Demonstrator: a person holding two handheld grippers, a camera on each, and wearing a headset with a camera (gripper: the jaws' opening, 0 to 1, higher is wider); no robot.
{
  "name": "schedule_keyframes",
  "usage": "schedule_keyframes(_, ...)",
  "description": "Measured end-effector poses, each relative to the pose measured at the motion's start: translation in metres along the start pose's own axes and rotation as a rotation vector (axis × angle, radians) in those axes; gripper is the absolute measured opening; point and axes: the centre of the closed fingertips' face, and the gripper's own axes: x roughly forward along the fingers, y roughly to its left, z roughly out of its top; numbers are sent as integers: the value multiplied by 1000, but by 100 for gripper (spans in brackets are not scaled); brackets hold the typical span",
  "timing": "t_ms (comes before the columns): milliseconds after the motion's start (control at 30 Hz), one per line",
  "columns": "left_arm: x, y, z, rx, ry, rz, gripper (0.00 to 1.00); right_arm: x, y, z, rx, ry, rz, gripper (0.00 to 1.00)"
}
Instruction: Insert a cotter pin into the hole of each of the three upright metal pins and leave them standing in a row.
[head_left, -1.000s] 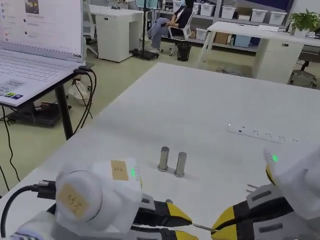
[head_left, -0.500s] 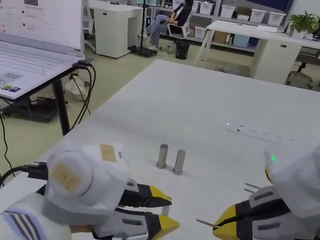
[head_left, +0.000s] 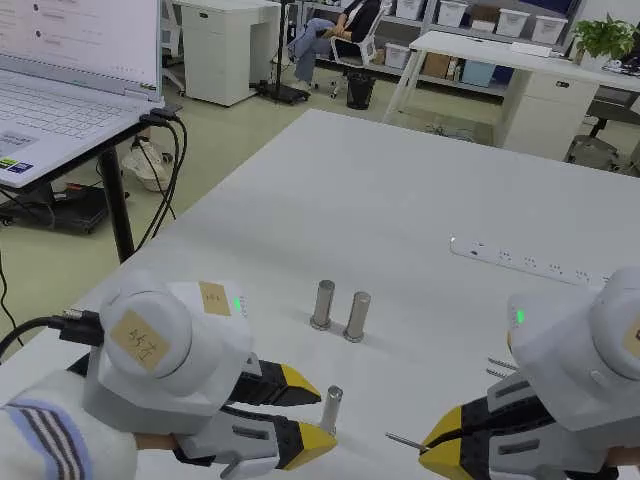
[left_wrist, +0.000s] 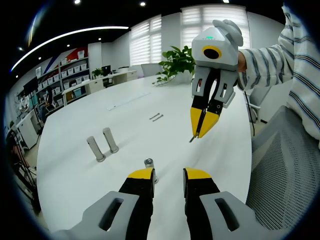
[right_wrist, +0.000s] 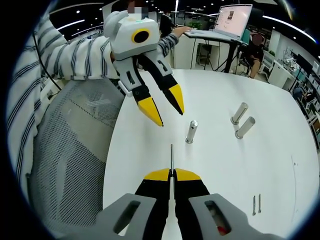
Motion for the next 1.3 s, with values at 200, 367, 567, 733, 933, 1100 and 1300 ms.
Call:
schedule_keyframes(200, 2, 2, -5, -2, 13, -2, 19, 6, -6, -1, 2, 14, -13, 0)
schedule_keyframes(367, 5, 8, -8, -7, 19, 11, 18, 13, -11, -3, -5, 41, -31, 0)
schedule_keyframes(567, 9, 19, -5, 0, 24, 28, 18, 22, -22, 2, -28, 62, -45, 0)
schedule_keyframes(733, 14, 26, -2, 52, 45, 19, 18, 29, -26, 9, -29, 69, -41, 0)
schedule_keyframes(933, 18, 30, 0, 99, 66, -4, 19, 37, -27, 12, 12, 64, -50, 0)
schedule_keyframes(1100, 22, 29, -1, 133, 86, -33, 19, 41, -29, 14, 44, 54, -65, 0)
schedule_keyframes(1300, 24, 28, -3, 137, 94, -47, 20, 44, -30, 19, 58, 35, -68, 0)
